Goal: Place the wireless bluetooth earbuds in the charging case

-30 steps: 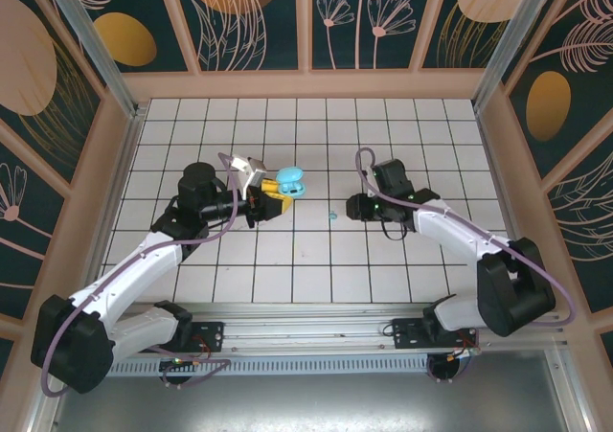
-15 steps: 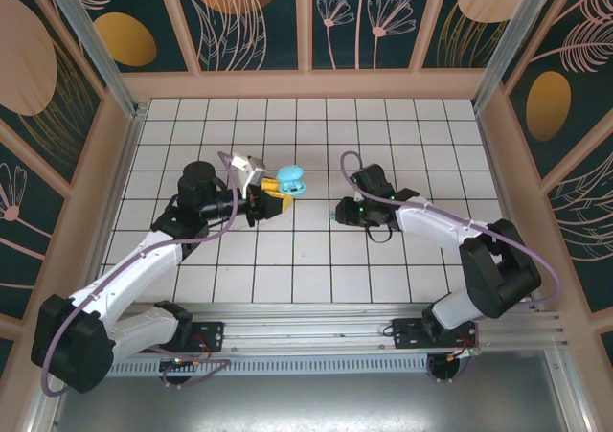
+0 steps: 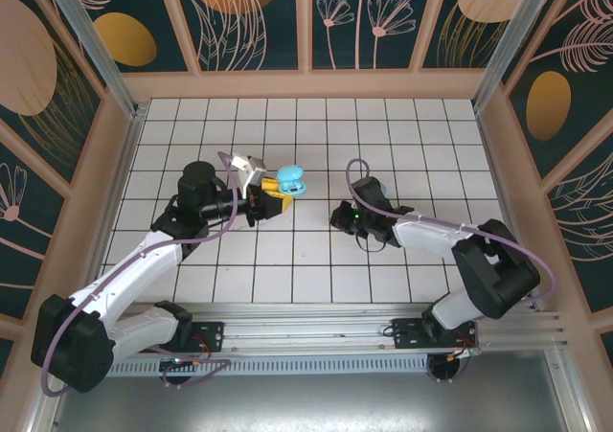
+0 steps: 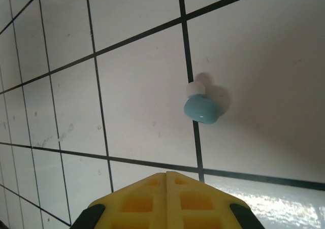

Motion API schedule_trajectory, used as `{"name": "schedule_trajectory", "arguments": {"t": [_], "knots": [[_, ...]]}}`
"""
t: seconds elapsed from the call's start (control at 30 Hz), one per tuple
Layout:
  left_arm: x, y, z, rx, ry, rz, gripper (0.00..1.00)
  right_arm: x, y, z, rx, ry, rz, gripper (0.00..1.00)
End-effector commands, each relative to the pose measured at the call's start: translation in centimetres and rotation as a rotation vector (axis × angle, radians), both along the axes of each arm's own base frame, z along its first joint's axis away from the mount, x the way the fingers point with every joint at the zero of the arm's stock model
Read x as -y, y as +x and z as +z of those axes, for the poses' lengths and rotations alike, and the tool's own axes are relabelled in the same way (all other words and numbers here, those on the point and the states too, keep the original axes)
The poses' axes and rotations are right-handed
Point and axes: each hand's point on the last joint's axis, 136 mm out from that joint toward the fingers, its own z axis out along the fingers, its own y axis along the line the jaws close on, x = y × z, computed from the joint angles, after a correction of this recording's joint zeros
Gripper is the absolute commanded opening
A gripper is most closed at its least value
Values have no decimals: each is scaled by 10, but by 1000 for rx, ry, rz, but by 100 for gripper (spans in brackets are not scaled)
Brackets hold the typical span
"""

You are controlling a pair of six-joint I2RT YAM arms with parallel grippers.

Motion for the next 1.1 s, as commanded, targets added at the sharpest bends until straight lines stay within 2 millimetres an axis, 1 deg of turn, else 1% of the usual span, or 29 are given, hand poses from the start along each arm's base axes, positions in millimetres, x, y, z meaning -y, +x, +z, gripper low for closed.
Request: {"name": "schedule_trajectory", "arguments": {"t": [0.0,0.13,0.23,0.43,0.5,0.63,0.67,0.73,0.97,1.07], "knots": [[-2,1,13,64,-13,0,20,-4,7,-9,-1,21,-17,3],[-2,1,13,65,-12,3,20,-6,6,-22,-32,2,3,1],[-2,1,12,65,-10,4,20,-2,5,-31,-50,-21,1,1],[-2,2,10,62,-5,5,20,10,11,-38,-55,-23,-25,1],[-2,3,9,61,-4,6,20,12,17,-35,-44,-5,-31,1],[-1,4,9,58,-3,4,20,4,23,-33,-39,10,-4,1],[-1,4,8,57,-2,4,20,12,31,-34,-40,12,-29,1],[-1,5,8,58,-1,5,20,13,38,-34,-41,13,-32,1],[1,7,6,50,3,4,20,14,58,-37,-44,30,-37,0],[1,9,6,50,4,4,20,11,68,-36,-40,44,-29,0]]}}
